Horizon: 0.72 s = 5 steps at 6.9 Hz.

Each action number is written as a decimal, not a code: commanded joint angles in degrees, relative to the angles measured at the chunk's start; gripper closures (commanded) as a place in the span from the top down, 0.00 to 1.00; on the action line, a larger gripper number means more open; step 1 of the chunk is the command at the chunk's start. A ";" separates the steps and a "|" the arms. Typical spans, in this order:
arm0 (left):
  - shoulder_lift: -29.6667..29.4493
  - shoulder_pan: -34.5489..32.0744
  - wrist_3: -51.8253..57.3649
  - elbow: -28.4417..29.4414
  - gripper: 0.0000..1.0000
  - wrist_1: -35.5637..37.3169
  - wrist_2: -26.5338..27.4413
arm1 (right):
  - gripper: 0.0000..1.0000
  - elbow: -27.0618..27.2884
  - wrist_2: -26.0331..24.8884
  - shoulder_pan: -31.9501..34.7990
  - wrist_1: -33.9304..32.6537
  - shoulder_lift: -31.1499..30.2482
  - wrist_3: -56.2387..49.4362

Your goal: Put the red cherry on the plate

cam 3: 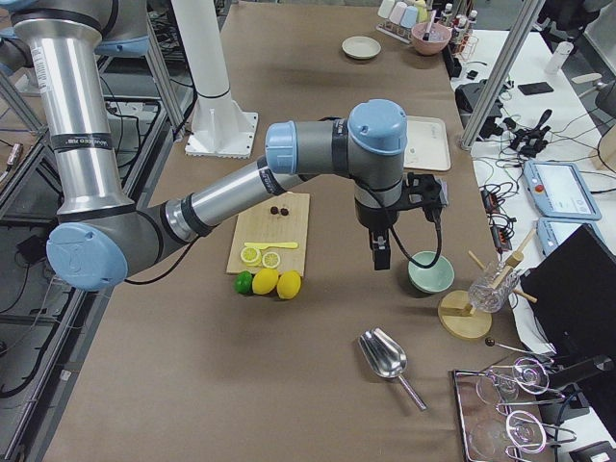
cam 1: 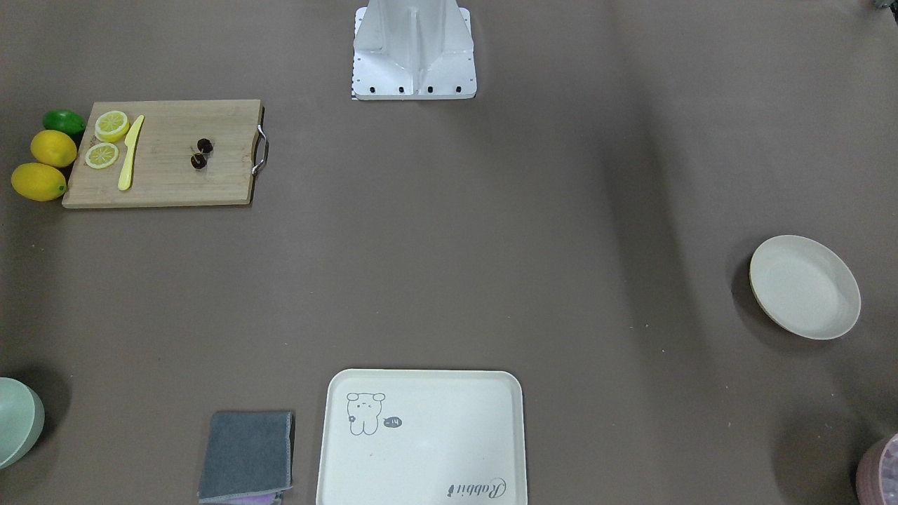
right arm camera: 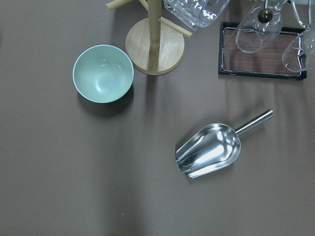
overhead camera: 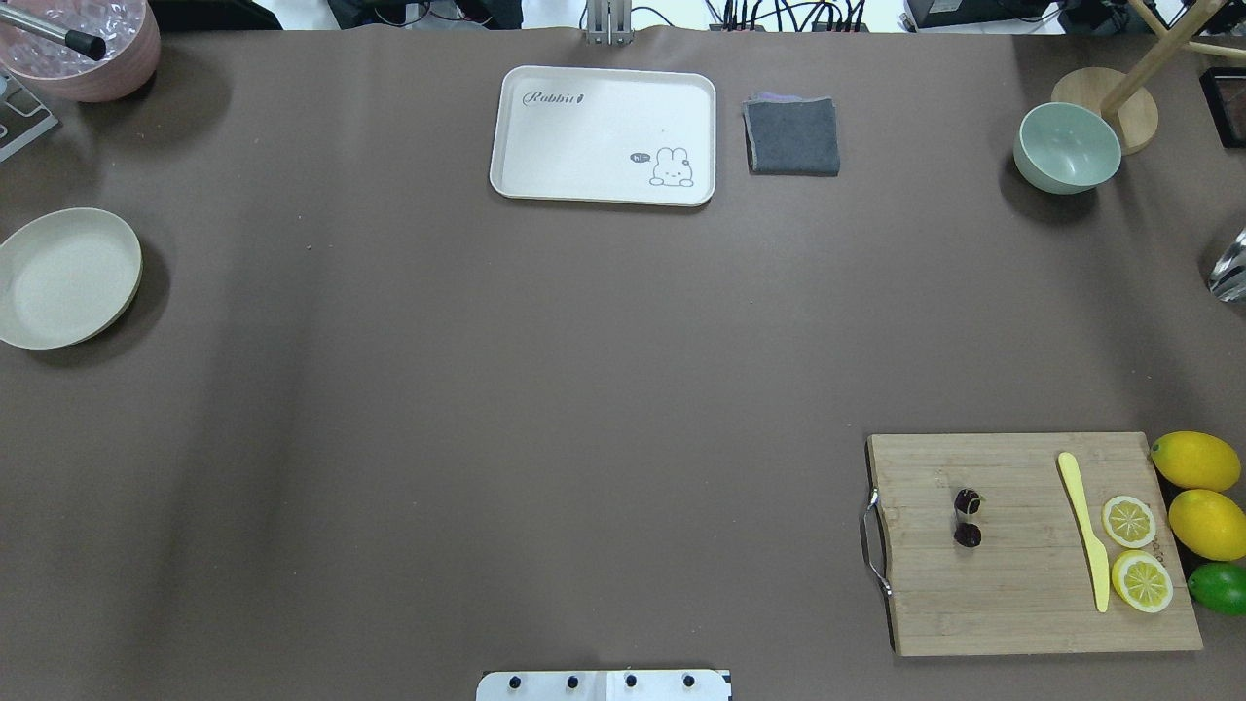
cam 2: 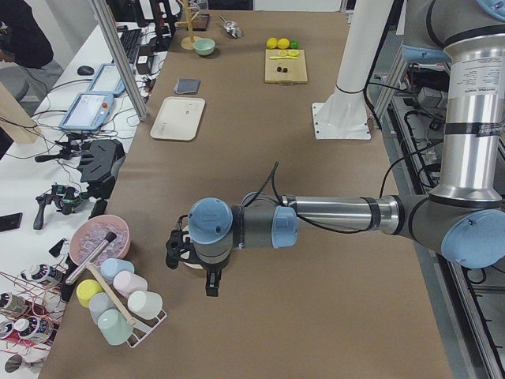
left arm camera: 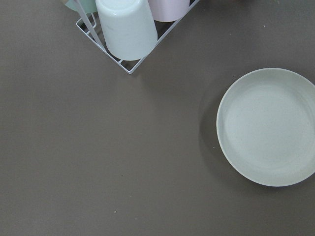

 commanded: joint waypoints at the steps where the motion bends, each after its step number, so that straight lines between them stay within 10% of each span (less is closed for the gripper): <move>1: -1.20 0.02 0.59 1.84 0.99 -0.07 -4.11 | 1.00 1.04 0.01 0.33 -1.54 -1.09 0.03; 3: -3.75 2.98 0.24 5.24 0.99 -2.94 -4.29 | 1.00 0.95 0.01 0.33 -2.07 -2.14 0.03; 5: -8.40 10.62 -9.88 19.80 0.99 -24.03 -6.92 | 1.00 1.40 0.10 1.46 -2.17 -3.29 0.03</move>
